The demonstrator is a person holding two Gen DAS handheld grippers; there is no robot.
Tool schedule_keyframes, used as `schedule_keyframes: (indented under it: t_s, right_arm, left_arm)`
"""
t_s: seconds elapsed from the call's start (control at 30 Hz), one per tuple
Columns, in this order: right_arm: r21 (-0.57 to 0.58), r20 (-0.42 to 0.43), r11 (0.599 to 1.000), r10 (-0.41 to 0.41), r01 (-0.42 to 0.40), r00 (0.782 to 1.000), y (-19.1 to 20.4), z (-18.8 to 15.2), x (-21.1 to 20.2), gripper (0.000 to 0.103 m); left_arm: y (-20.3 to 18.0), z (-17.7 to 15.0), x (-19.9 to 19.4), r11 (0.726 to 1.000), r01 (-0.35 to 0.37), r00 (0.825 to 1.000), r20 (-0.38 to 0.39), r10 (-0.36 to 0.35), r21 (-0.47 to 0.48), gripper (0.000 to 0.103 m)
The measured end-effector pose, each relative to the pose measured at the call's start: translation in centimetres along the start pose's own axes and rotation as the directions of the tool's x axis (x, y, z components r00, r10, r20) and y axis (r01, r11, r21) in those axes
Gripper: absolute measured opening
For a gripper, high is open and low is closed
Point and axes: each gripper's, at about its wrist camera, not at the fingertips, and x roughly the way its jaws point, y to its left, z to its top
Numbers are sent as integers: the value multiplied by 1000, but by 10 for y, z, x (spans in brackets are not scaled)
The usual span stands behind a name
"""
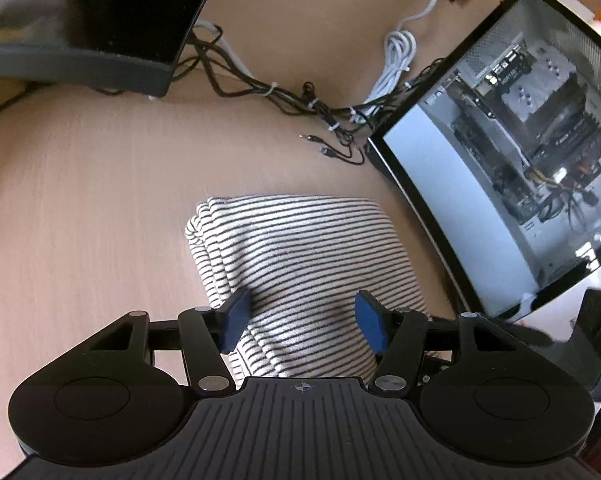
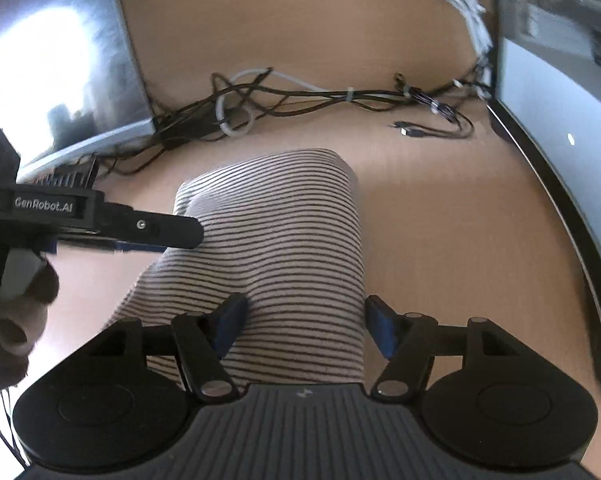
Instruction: Fold clothes
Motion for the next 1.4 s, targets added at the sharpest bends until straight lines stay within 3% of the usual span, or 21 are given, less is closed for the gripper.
schedule_keyframes:
  t_s: [0.03,0.1,0.17,0.23,0.33,0.37,0.47,0.6,0.7,0.8,0.87,0.9,0.97,1.03,1.1,1.17,1.4]
  right_arm:
    - [-20,-4,1000,9,-9,1000,0,0,2,70]
    - [-24,-11,999,22,-22,1000,-1,1,5,74]
    - [-44,0,999,15,-15,1000,3,-2,5,74]
    - [-90,29,996,9,-6,1000,8,-7,2,74]
    - [-102,44,994,43,-39,998,7,-11,3,74]
    - [-83,39,995,61,-58,997,3,-9,3,74]
    - [-5,41,991,131,-131,991,-10,1,-1,74]
    - [96,69,980,165,-172,984,-25,23,6,80]
    - [173,33,963,203,-206,979,-34,35,32,80]
    - [285,-21,917,298,-280,954,-42,38,57,80]
    - [314,-10,898,328,-309,944,-40,40,57,72]
    - [291,13,902,329,-318,944,-35,42,51,64]
    - [133,93,938,311,-321,946,-17,45,25,60]
    - [39,110,963,260,-265,959,-2,45,13,60]
    - [2,71,986,164,-165,984,3,42,23,60]
    - [0,48,996,86,-86,995,2,37,30,60]
    - [60,39,990,123,-125,992,-3,7,-1,69]
  left_arm:
    - [-3,-3,-4,1000,-28,1000,13,28,-2,60]
    - [-10,-11,-18,995,-100,994,46,101,-21,71]
    - [-15,-20,-24,991,-134,990,51,135,-29,74]
    - [-19,-31,-27,988,-152,987,44,153,-32,74]
    - [-26,-46,-31,983,-178,983,33,180,-36,63]
    - [-28,-51,-33,982,-187,982,30,188,-37,54]
    - [-34,-64,-36,976,-215,976,20,215,-32,45]
    - [-41,-68,-33,966,-254,967,18,254,39,44]
    - [-46,-69,-31,955,-279,960,20,278,97,45]
    - [-50,-71,-29,945,-288,958,23,287,156,45]
    - [-50,-71,-28,940,-289,957,20,290,182,45]
    - [-50,-71,-27,936,-291,956,19,293,198,45]
    - [-51,-72,-26,927,-295,954,20,298,231,47]
    - [-53,-73,-26,922,-293,955,26,296,253,48]
    - [-52,-73,-26,928,-280,959,35,281,244,49]
    - [-52,-71,-25,930,-276,961,36,276,244,49]
    - [-47,-74,-25,934,-259,966,51,254,247,54]
